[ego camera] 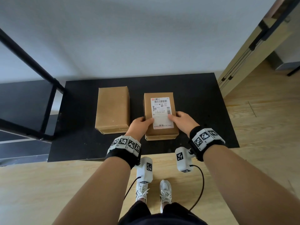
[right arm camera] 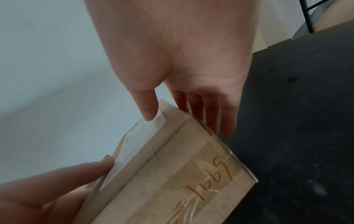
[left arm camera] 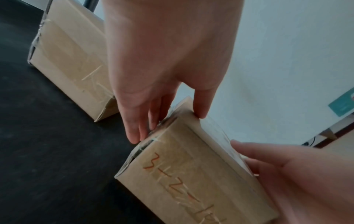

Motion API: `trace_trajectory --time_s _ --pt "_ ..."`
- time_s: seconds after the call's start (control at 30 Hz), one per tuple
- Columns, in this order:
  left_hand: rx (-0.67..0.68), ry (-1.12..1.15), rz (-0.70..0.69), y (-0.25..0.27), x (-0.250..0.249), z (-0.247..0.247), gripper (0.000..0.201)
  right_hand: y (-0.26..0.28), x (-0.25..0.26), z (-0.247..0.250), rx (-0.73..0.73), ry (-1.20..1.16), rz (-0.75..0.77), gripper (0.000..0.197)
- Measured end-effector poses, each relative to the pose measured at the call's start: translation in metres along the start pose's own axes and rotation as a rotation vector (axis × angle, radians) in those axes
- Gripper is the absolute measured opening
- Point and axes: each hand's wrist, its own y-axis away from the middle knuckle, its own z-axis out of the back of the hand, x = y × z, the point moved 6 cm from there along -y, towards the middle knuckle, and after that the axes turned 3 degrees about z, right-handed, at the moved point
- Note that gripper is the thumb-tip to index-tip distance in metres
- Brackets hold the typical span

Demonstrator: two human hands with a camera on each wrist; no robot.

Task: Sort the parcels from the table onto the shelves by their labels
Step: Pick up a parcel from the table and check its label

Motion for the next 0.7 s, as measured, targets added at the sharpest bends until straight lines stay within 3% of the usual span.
trace_trajectory --time_s 0.23,0.37,0.53,0.7 --pt "-0.062 0.230 -0.168 0.035 -0.041 0.031 0.061 0.021 0.039 0.027 -0.091 -0.206 0.167 0.049" --pt "-0.048 0.336 -0.300 0.073 -0.071 0.051 0.047 0.047 0.078 0.045 -0.104 -0.245 0.302 0.045" --pt "-0.040 0.386 -0.471 0.117 -0.102 0.075 0.044 0.089 0.124 0.068 -0.139 -0.311 0.472 0.037" --pt "-0.007 0.369 -0.649 0.161 -0.131 0.094 0.041 0.129 0.158 0.089 -0.192 -0.358 0.593 0.045"
